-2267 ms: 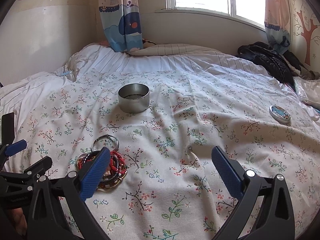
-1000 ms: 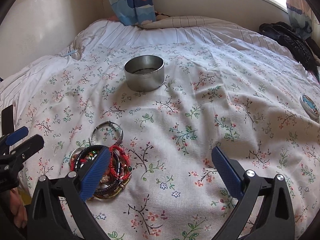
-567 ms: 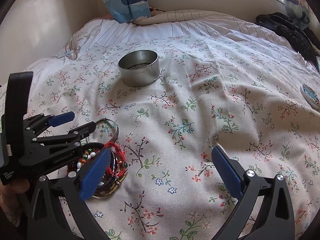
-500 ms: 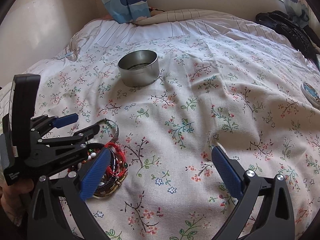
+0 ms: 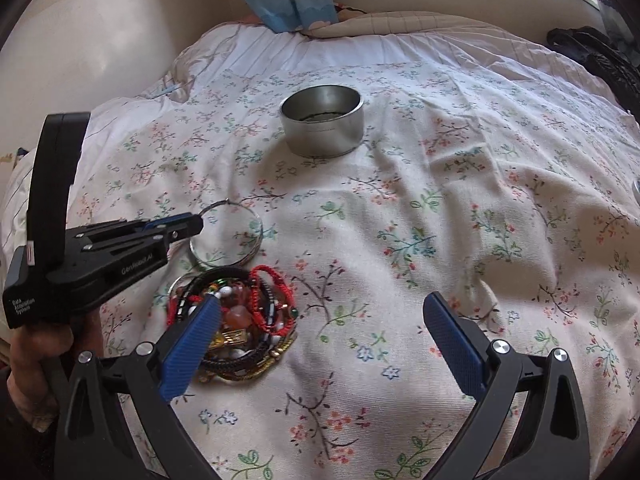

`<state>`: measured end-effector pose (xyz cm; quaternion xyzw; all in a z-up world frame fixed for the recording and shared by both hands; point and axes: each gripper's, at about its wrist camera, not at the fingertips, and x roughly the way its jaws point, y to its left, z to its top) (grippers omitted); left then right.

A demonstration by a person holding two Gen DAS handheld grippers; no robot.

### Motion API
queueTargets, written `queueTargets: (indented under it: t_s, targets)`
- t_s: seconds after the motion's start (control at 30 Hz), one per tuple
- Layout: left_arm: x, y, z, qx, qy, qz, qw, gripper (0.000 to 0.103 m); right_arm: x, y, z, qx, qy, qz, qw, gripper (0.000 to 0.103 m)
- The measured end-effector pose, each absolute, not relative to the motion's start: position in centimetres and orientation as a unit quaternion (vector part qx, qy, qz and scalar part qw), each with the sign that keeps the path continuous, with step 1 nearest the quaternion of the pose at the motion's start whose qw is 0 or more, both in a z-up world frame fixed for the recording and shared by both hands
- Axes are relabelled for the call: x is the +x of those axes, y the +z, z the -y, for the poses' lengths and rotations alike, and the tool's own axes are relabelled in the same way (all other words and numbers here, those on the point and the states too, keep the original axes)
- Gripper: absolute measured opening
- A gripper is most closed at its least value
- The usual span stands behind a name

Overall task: Organize jewelry
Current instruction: 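Lower the left tool onto the silver bangle and close it, then grasp the red string bracelet with the right tool and lift it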

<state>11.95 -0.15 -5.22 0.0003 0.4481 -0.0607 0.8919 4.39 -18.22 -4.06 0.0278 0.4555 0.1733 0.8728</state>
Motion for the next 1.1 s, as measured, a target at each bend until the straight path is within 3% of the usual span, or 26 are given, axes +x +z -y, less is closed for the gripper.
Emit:
queueTargets:
  t_s: [0.27,0.57,0.73,0.77,0.87,0.97,1.1]
  targets:
    - [11.4,-4.7,-1.4,-0.027,-0.041,-0.445,0.894,0.005,3.8,-5.2,13.3,-0.03,0.261,-0.474,0.841,0.097]
    - [11.8,-5.4,-2.1,-0.036,-0.032,-0.457,0.888,0.004,5.5,-5.5,16.5,0.12,0.297,-0.486,0.813,0.097]
    - [12.0,-5.7,-2.0,-0.033,-0.034,-0.459,0.887,0.004,6.9,-6.0,17.2,0.126,0.266,-0.491,0.82,0.096]
    - [12.1,-5.7,-1.9,-0.032,-0.034,-0.46,0.887,0.004,7.3,-6.1,17.0,0.124,0.267,-0.493,0.819,0.093]
    - [12.2,-5.8,-1.8,-0.029,-0.033,-0.463,0.885,0.004,8.3,-6.7,16.4,0.105,0.262,-0.502,0.818,0.062]
    - [12.5,-6.1,-1.9,-0.032,-0.033,-0.466,0.884,0.004,8.6,-7.0,15.9,0.096,0.266,-0.504,0.816,0.052]
    - [13.2,-6.7,-1.6,-0.025,-0.034,-0.476,0.878,0.005,8.9,-7.6,15.8,0.094,0.266,-0.512,0.811,0.021]
